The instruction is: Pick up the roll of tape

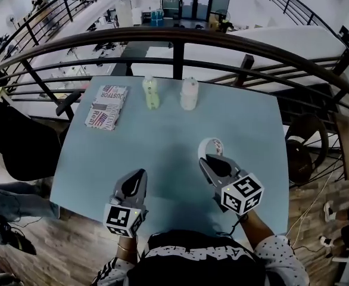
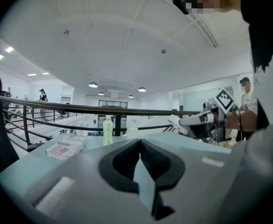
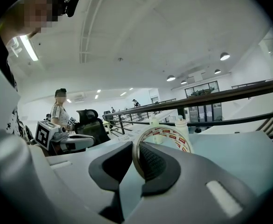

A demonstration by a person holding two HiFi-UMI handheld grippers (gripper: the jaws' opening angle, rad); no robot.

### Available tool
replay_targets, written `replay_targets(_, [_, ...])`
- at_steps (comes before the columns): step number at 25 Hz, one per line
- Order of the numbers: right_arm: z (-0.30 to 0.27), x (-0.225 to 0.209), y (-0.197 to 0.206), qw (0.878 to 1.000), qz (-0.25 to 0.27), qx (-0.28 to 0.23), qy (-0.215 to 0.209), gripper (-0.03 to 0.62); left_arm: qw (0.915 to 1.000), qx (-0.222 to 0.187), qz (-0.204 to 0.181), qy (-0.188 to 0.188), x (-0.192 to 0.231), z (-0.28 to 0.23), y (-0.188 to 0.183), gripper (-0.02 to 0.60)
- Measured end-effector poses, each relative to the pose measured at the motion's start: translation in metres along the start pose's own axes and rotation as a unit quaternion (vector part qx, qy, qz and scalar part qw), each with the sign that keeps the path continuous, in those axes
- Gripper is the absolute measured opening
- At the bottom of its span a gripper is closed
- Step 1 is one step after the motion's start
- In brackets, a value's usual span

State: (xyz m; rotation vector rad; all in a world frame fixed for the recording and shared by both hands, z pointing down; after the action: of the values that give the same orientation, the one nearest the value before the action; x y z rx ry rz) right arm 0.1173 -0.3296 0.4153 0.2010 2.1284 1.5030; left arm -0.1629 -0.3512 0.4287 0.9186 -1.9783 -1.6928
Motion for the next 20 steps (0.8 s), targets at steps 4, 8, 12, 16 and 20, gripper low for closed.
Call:
replay_targets(4, [0.007,-0.004,-0.001,1.0,-0.003,-0.005,0.003,0.052,0.9999,-0.004,-0.002,0.011,-0.005,-0.01,-0.002,0.0])
replay_targets(8, [0.012,-0.006,-0.002,1.0,-0.006,-0.013,0.008,0.052,0.9998,-0.001,-0.003,0.017,-0.009,-0.015,-0.001,0.0])
replay_targets(12, [0.015,-0.006,-0.002,1.0,0.0,-0.013,0.006,0.052,0.9999,0.0,-0.002,0.015,-0.011,-0.015,-0.001,0.0])
replay_targets(16, [0.016,-0.004,-0.002,1.0,0.0,-0.01,0.001,0.052,0.9999,0.0,-0.003,0.013,-0.013,-0.017,-0.003,0.0])
replay_targets(20, [0.019,-0.003,-0.002,1.0,0.0,-0.009,-0.002,0.051,0.9999,-0.001,-0.005,0.013,-0.015,-0.015,-0.005,0.0])
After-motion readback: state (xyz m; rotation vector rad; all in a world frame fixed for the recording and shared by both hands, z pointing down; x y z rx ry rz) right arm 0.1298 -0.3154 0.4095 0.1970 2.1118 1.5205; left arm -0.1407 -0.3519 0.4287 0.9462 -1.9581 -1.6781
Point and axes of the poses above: the fingertips, and each gripper's own axes: z backward along the fingers, x to its left, y out of its underside, the point moved 9 cm from there along z, backward along the fingers, and after that the axes turned 8 degrees about -z, right-handed, at the moved point
